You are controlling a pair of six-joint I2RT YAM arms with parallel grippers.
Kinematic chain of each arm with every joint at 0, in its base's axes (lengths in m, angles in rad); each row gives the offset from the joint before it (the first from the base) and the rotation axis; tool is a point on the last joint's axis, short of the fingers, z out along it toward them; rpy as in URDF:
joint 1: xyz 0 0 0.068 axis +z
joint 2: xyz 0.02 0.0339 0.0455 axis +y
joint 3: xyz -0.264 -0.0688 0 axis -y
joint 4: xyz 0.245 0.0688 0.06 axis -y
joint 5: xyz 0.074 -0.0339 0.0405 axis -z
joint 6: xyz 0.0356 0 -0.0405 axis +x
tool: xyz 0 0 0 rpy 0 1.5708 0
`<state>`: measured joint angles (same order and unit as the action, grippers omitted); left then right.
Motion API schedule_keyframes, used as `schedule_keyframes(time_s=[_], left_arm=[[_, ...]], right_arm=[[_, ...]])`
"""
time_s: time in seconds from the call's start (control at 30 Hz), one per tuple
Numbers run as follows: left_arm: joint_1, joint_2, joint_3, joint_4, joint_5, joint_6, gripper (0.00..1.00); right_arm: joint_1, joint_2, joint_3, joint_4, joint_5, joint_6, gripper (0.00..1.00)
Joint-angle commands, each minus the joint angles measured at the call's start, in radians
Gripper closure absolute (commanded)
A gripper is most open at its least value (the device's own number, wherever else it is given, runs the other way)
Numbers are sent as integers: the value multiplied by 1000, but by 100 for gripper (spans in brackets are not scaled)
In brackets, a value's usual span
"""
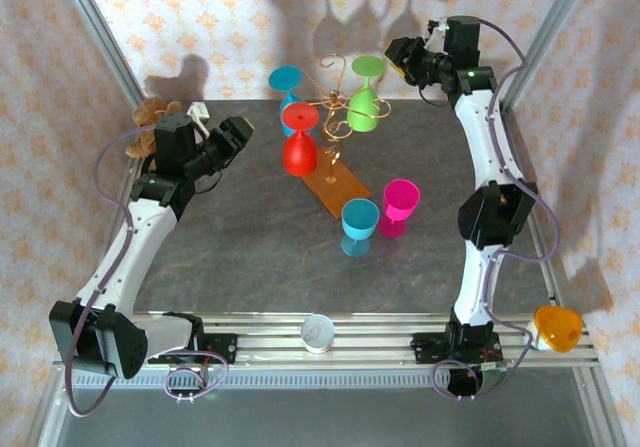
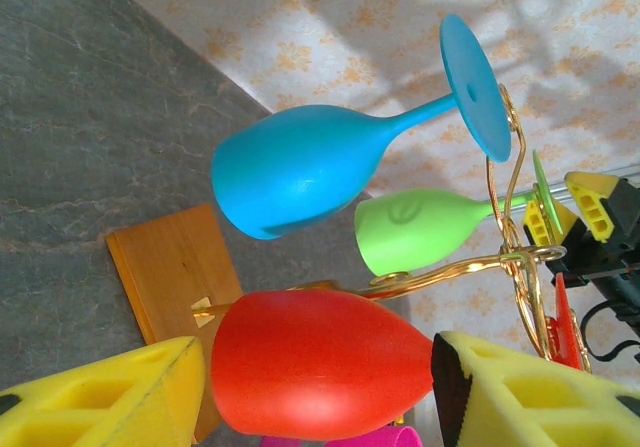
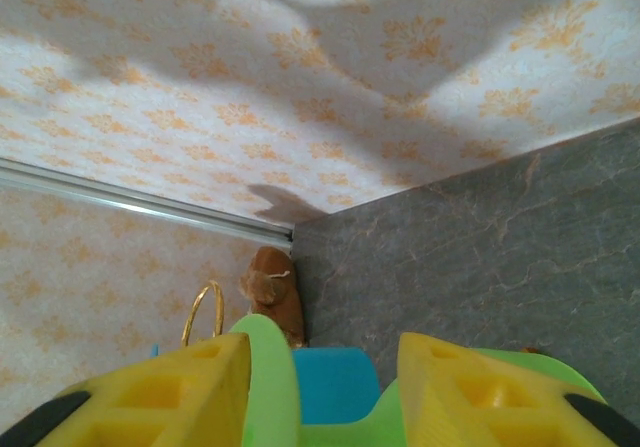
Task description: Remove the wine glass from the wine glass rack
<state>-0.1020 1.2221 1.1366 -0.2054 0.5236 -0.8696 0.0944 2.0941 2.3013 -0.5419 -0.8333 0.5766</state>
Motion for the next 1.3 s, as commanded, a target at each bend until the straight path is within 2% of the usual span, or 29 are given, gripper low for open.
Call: schedule_keyframes(time_s=[0.0, 0.8, 1.27], left_arm=[[14, 10, 29, 43, 8, -1, 39], [15, 14, -11, 90, 9, -24, 39], [17, -7, -42, 112, 12, -36, 39]], right_arm=[[-5, 14, 46, 2, -54, 10, 58], [22, 15, 37, 18, -86, 27, 58], [24, 1, 37, 16, -87, 27, 72]])
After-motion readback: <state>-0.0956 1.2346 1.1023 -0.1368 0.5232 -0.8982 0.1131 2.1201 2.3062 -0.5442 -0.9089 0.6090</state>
